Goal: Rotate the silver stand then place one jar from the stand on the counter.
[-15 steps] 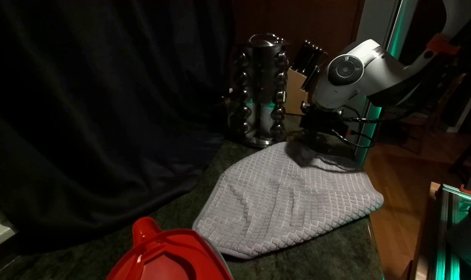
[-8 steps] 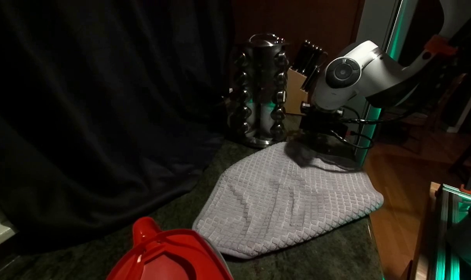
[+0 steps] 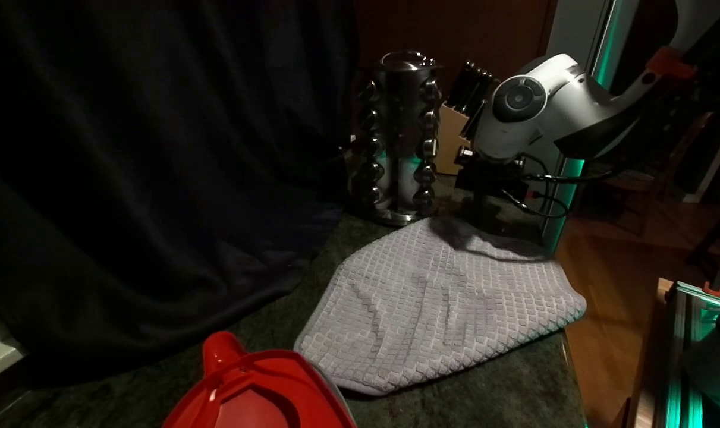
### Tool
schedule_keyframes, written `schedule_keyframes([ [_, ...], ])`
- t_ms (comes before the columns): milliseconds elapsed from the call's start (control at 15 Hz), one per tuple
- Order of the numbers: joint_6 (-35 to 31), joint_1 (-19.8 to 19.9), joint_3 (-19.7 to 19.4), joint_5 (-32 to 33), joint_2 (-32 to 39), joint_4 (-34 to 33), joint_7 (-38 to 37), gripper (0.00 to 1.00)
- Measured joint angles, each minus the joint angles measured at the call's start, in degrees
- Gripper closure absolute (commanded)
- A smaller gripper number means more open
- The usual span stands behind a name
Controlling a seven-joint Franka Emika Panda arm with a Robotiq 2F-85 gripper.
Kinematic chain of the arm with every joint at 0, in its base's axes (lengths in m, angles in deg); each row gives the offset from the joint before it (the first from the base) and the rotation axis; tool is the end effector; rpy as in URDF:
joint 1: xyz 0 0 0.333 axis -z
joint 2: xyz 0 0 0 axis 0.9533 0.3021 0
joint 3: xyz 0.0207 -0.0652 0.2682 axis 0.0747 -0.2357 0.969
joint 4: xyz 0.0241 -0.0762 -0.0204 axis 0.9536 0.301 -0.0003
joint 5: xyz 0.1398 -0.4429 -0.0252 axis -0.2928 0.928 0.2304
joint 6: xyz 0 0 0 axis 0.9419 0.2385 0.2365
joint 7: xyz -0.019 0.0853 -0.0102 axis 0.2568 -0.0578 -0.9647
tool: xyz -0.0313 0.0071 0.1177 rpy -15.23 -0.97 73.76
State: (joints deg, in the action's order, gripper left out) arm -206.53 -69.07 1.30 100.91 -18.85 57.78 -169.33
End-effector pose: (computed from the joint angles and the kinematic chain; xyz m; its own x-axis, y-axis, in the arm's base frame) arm 0.4953 -0.0371 0.1854 0.1483 -0.5971 0.7883 -0.9075 -0.3990 -0.1315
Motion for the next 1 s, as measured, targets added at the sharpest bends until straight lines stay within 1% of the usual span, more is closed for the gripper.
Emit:
schedule_keyframes([
  [133,0.0,0.0,-0.9,-5.5,-1.2,-0.5,7.1,0.00],
  [400,-0.2,0.0,-2.7,-18.2,-4.6,-1.7,25.0,0.00],
  [800,-0.2,0.0,-4.1,-35.2,-8.7,-3.1,51.6,0.00],
  [1000,-0.2,-1.9,-6.5,-42.3,-9.9,-3.1,64.5,0.00],
])
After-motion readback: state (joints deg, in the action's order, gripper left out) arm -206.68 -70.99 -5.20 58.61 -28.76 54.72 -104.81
